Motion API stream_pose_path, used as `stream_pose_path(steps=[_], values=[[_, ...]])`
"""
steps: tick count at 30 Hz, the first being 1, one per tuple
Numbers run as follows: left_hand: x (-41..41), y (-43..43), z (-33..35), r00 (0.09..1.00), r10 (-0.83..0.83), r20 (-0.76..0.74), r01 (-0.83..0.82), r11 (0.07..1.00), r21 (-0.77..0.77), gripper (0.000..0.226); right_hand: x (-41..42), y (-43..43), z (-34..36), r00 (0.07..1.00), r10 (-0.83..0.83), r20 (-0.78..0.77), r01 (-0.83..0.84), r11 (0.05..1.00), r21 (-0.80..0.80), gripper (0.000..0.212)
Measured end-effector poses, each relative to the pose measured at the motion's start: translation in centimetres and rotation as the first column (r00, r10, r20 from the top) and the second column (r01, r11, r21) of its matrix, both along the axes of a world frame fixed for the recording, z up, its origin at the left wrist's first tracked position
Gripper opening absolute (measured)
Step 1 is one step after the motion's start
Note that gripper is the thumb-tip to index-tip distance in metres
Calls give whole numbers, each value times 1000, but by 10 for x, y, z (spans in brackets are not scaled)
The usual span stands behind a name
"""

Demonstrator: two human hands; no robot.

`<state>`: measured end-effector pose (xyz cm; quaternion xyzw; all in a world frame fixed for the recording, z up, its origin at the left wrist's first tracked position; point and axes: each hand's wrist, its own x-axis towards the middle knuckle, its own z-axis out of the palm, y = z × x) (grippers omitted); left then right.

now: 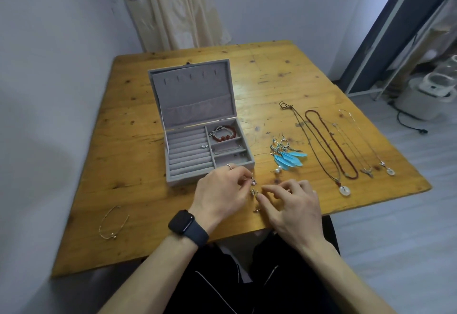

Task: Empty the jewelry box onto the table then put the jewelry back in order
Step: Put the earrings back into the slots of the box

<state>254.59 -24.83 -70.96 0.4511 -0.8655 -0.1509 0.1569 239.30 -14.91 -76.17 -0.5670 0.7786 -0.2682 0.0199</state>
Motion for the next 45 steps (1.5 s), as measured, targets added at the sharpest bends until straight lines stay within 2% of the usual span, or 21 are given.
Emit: stream_pose_path(steps=[4, 12, 17, 19, 24, 28, 36, 40, 45], values=[[-9, 4, -4, 994, 0, 109, -9, 997, 79, 27, 0, 0, 1, 1000, 20, -12, -20, 999, 39, 27], [-4, 3, -2, 993, -45, 107, 29, 989, 148, 23, 1, 0, 3, 999, 38, 6, -38, 999, 30, 23], [0, 1, 0, 990, -84, 116, 62, 981, 183, 23, 4, -1, 11, 991, 15, 130, -11, 999, -31, 24], [3, 0, 0, 996, -66, 59, 52, 973, 225, 20, 3, -2, 16, 976, 17, 217, -1, 998, -70, 17], [30, -10, 13, 968, 61, -242, 35, 927, 373, 7, 3, -18, 31, 929, 119, 350, -78, 988, -130, 25], [67, -34, 26, 915, 205, -348, -55, 917, 396, 5, 14, -42, 47, 893, 204, 401, -163, 978, -133, 14], [108, -89, 24, 896, 378, -235, -283, 891, 355, 6, 47, -112, 63, 853, 343, 393, -321, 939, -123, 17], [100, -105, 16, 914, 377, -151, -308, 886, 346, 6, 62, -140, 63, 837, 350, 421, -346, 934, -87, 17], [92, -117, 14, 925, 367, -95, -315, 883, 348, 7, 67, -160, 59, 880, 314, 356, -322, 946, -38, 15]])
